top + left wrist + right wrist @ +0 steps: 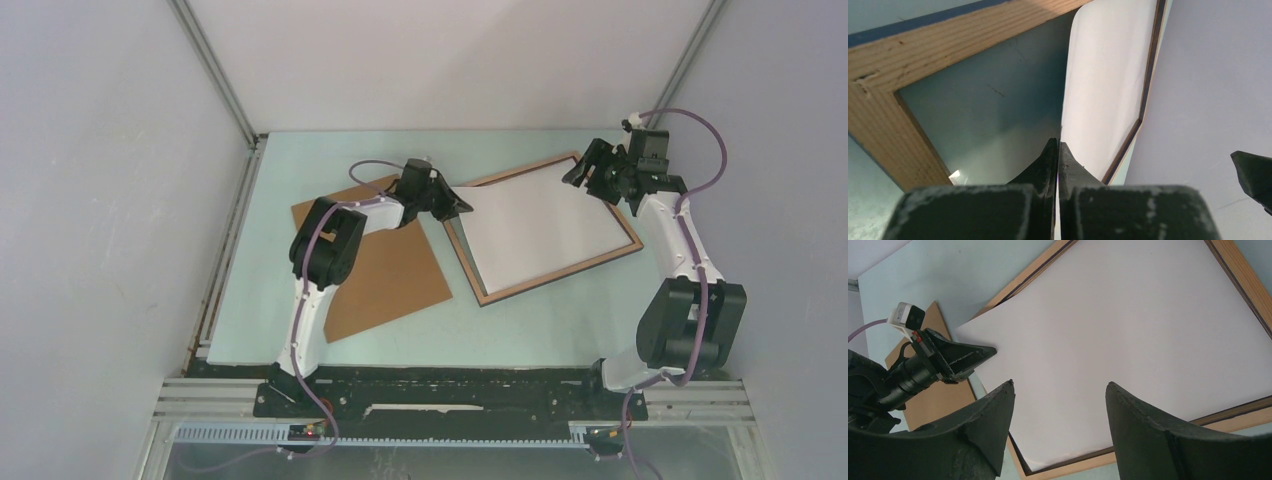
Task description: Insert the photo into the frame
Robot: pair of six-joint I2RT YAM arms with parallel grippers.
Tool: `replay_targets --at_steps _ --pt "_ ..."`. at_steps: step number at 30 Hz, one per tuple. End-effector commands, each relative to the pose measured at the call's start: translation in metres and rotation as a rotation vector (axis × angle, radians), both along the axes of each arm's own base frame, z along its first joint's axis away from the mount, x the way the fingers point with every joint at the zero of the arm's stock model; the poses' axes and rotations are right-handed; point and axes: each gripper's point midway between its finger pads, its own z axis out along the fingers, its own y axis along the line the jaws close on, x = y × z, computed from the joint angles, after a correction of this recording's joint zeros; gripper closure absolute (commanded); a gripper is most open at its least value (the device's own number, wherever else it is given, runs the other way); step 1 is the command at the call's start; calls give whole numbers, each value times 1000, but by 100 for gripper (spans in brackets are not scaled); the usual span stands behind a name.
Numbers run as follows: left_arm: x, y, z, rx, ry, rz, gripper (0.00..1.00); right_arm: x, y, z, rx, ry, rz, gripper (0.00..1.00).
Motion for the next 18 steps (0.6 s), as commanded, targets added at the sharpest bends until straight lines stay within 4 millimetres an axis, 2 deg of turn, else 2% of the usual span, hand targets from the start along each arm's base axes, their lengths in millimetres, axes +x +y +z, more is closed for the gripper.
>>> replay_targets --at_steps 1,2,4,7,9,13,14,15,16,18 --pt "15 -9 43 -42 -98 13 100 5 -3 4 8 -32 1 26" --pt "15 -7 44 -32 -99 16 100 5 -3 4 11 -31 1 25" --pt "14 -3 44 6 -104 19 91 5 -3 4 12 -31 1 26" --pt "11 8 48 84 -135 15 64 4 -4 4 15 -32 -1 26" --pt "9 13 54 120 -156 11 52 4 -4 3 19 -31 1 25" --pt "6 29 64 235 -192 -6 40 5 -3 3 27 -30 8 25" --pt "5 33 68 265 -202 -12 33 5 -3 3 27 -30 8 26" --pt "5 37 73 295 -217 -16 20 4 -3 3 26 -31 7 25" --pt "3 42 77 327 -227 -21 14 4 -4 3 25 -30 6 26" --pt "-1 57 85 399 -244 -25 12 4 -5 2 23 -29 2 25"
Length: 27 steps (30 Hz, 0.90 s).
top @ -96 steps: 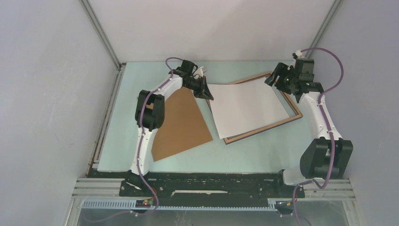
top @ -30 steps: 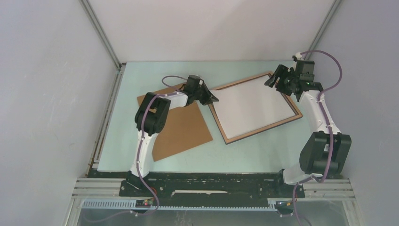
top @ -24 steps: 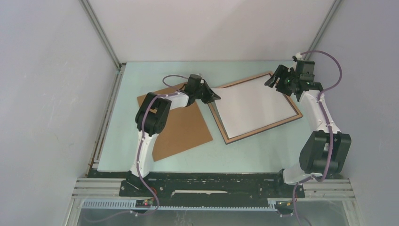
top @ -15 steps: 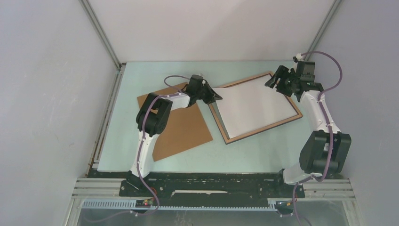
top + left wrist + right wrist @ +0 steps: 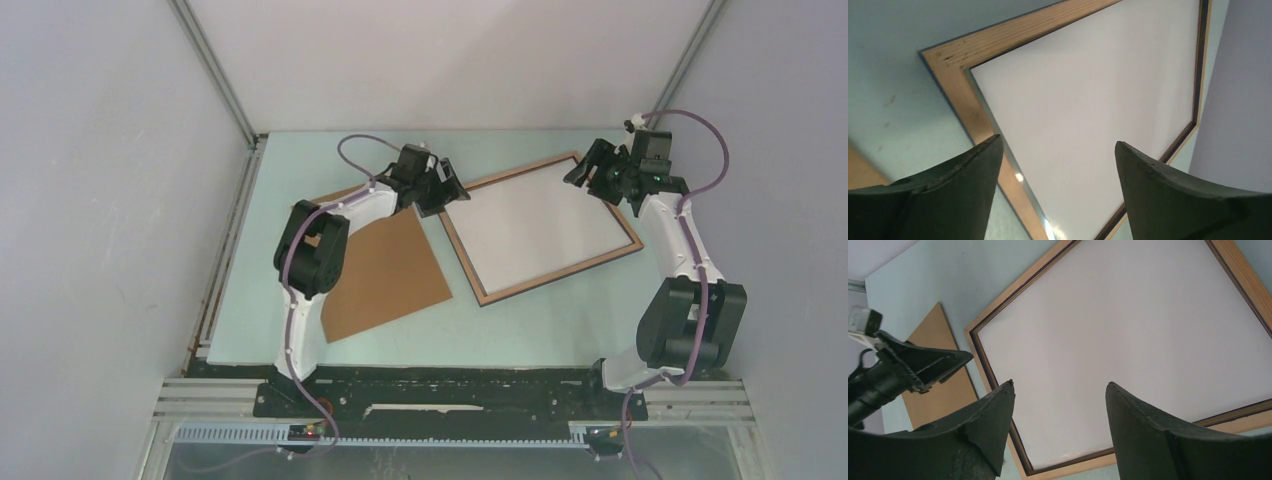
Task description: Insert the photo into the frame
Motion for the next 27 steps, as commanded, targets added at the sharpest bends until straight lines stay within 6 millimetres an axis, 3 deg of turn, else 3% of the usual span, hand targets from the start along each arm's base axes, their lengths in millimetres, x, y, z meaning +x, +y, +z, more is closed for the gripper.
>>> replay_targets --at_steps 1,4,7,12,17,20,23,27 --pt "1 33 67 171 -159 -21 11 5 -4 2 1 -24 -4 25" --pt "-8 67 87 261 -202 -3 10 6 -6 -3 -7 -13 -7 25" --pt "-33 102 96 318 -215 -2 9 7 -5 -6 -5 -7 -4 25" --pt "-92 167 93 410 -193 11 8 10 7 -6 23 -12 27 25" --pt "-152 231 79 594 -169 105 7 14 32 -6 23 -11 74 24" --pt "-184 266 49 674 -60 257 5 16 67 -6 39 -9 133 24" --pt "-206 262 18 610 35 293 5 15 127 -11 37 2 253 24" --pt "-206 250 2 474 42 366 4 -1 209 -27 31 78 416 24"
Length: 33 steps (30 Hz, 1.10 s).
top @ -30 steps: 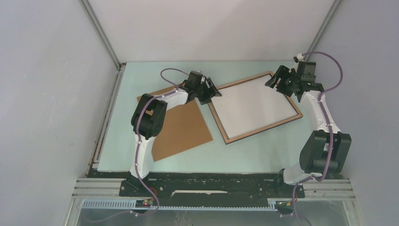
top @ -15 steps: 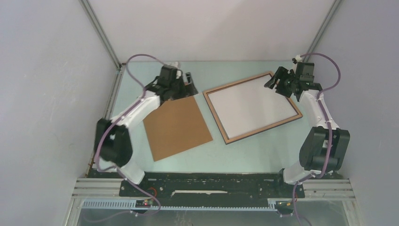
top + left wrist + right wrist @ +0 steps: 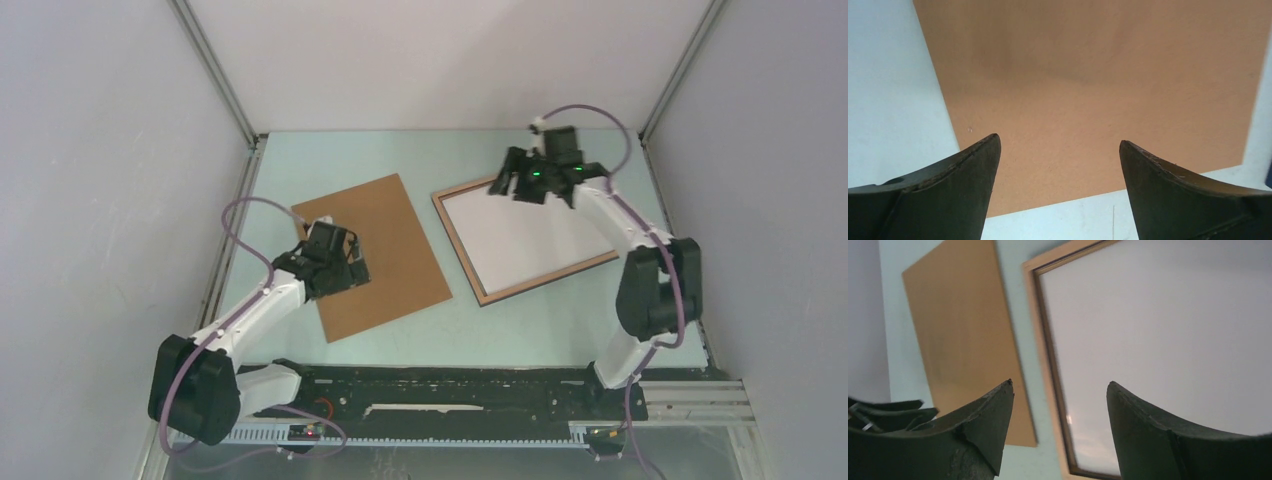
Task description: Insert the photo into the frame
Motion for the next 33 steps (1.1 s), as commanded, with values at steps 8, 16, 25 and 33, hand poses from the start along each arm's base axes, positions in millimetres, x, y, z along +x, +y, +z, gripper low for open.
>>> replay_targets --at_steps 8,16,25,33 --pt "-5 25 -45 -257 -45 472 0 -72 167 -22 95 77 336 23" --pt "-22 74 -55 -231 -142 683 0 -95 187 -79 63 187 398 23" --pt "-26 98 -26 -119 -246 677 0 -86 185 -115 28 262 347 24" --pt "-30 100 -48 -106 -206 716 0 -86 185 -133 38 316 341 24"
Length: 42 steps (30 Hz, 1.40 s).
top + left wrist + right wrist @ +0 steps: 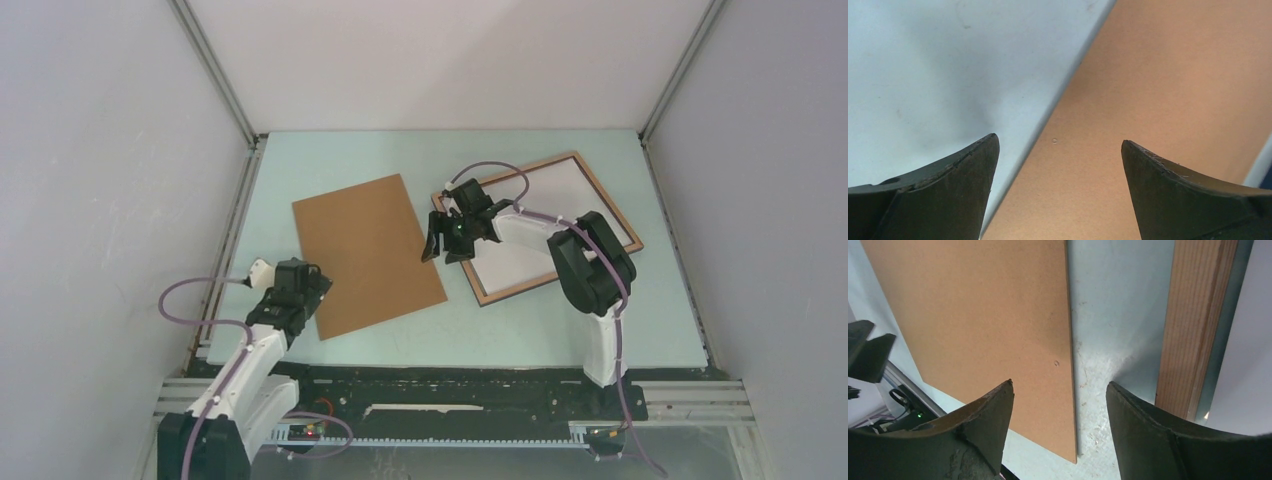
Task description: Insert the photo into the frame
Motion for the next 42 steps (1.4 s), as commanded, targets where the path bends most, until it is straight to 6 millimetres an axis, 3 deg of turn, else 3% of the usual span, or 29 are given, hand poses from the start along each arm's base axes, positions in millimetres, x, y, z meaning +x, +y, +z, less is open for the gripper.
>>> replay_targets --at_steps 1,10,15,20,24,29,34,42 --pt "-3 11 -13 44 44 32 0 10 9 2 47 17 -4 25" --pt "9 -19 -33 -109 135 -86 0 3 24 4 143 73 40 25" --pt "10 -37 -42 -204 150 -131 0 -8 39 18 249 118 103 27" --pt "10 -48 -41 -259 127 -159 0 -20 49 67 379 106 149 29" --pt "9 -61 -41 -323 118 -205 0 -45 56 115 479 63 196 29" --pt "15 -90 -29 -457 71 -299 0 -65 44 138 488 34 152 29" --pt "23 -115 -14 -496 48 -399 0 -62 11 132 419 9 51 29" --pt "28 -149 -15 -539 53 -477 0 -57 -36 85 353 57 -28 29"
